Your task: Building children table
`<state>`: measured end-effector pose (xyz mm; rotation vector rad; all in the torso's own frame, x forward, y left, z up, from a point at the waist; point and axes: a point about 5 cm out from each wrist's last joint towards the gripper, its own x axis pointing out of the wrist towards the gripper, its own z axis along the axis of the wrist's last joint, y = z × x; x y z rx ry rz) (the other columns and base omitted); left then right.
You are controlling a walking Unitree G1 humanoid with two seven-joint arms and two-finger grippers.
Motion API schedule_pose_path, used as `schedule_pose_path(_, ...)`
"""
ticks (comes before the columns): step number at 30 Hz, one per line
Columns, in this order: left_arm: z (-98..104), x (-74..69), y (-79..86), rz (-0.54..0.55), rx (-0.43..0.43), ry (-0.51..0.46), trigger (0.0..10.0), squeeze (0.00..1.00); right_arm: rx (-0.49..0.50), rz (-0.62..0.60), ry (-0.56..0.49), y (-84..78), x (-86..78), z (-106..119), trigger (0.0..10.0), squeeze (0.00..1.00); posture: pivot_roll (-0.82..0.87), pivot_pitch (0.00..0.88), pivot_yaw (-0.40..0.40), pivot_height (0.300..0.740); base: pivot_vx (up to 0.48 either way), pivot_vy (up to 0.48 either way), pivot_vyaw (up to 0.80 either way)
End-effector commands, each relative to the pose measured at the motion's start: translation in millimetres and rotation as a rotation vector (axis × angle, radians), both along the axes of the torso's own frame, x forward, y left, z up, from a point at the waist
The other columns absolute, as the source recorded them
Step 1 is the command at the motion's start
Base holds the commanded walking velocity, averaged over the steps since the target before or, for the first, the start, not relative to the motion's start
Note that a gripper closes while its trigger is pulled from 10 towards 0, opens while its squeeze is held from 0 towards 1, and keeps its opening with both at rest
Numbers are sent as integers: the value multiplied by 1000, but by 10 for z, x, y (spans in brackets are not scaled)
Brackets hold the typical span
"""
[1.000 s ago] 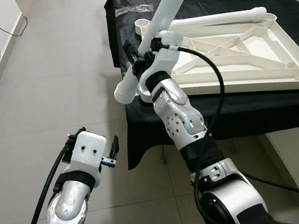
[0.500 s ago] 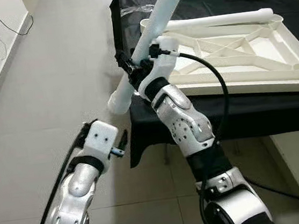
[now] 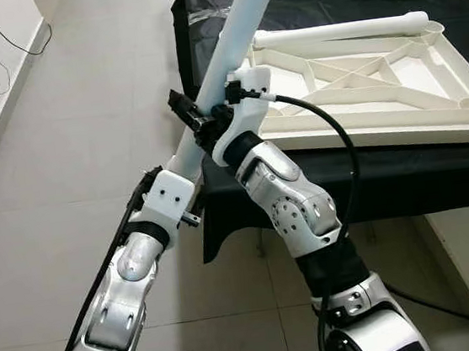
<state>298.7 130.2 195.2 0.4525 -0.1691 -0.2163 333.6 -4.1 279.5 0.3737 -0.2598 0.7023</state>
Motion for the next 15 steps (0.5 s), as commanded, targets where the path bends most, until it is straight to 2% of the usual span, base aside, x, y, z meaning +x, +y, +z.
schedule_pose_path(1,-39,14,20,6,13,8,10000,0,42,51,32,98,-95,-79,10000,0,69,268,-53,740,0,0,0)
schedule_pose_path(9,-29,76,37,10,12,-6,10000,0,18,72,27,115,-138,-99,10000,0,66,281,-55,740,0,0,0)
schedule_pose_path(15,-47,99,-21,-2,-15,-7,10000,0,17,90,47,125,-198,-125,10000,0,49,292,-47,740,0,0,0)
